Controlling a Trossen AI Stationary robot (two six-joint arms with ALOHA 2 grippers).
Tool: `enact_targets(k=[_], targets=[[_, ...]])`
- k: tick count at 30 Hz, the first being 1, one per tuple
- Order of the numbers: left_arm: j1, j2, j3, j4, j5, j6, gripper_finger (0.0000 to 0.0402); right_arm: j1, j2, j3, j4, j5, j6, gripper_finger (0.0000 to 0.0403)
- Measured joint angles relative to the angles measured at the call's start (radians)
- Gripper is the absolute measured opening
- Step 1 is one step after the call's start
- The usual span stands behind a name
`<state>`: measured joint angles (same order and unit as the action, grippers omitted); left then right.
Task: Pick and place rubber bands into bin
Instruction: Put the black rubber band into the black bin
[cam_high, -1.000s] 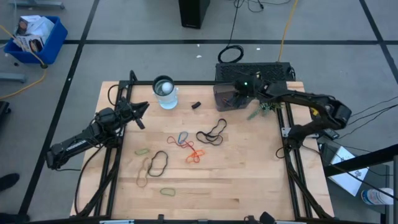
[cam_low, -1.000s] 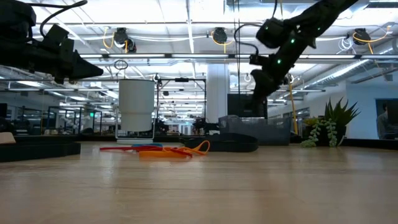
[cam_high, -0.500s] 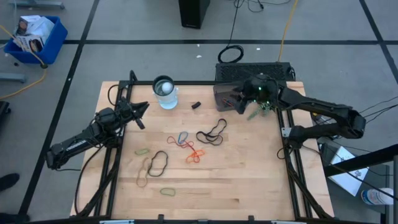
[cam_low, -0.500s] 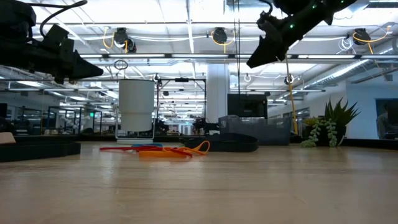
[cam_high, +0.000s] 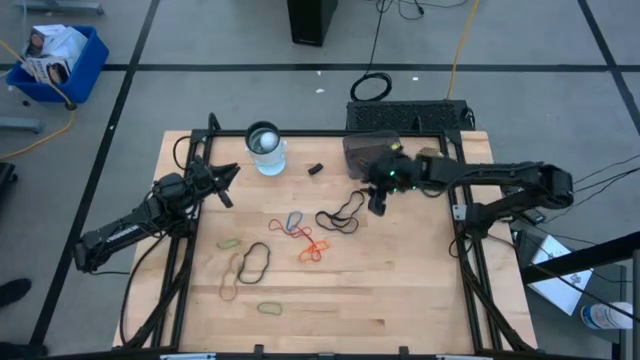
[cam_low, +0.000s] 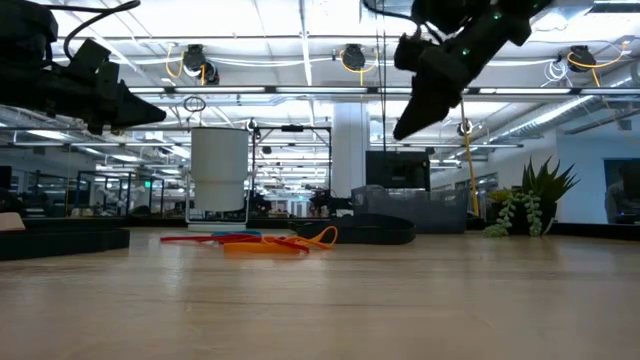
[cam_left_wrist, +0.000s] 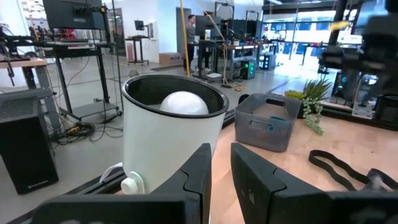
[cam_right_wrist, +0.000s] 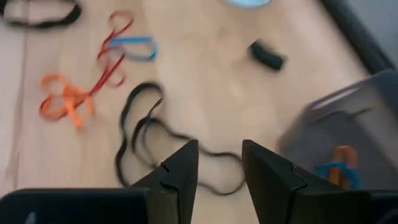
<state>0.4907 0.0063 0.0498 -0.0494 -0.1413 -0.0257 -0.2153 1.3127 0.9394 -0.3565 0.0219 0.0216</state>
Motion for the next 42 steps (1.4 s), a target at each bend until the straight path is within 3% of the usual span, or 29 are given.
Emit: enact_targets(k=[7, 15, 23, 42], targets=[[0.000, 0.000, 0.000, 0.000, 0.000, -0.001, 0.0070, 0.093, 0.141, 0.000, 0.043, -0.079, -0.005, 0.0118], [0.000, 0.000, 0.000, -0.003, 0.000, -0.001, 0.0070, 0.139, 0.292, 0.000, 0.171, -0.078, -0.007, 0.0116], [0.000, 0.000, 0.000, -0.006, 0.000, -0.003, 0.0070, 0.139, 0.397, 0.000, 0.176, -0.075, -0.007, 0.0116], [0.000, 0.000, 0.000, -0.007, 0.000, -0.005, 0.0070, 0.139, 0.427, 0.000, 0.213, -0.076, -0.007, 0.0101]])
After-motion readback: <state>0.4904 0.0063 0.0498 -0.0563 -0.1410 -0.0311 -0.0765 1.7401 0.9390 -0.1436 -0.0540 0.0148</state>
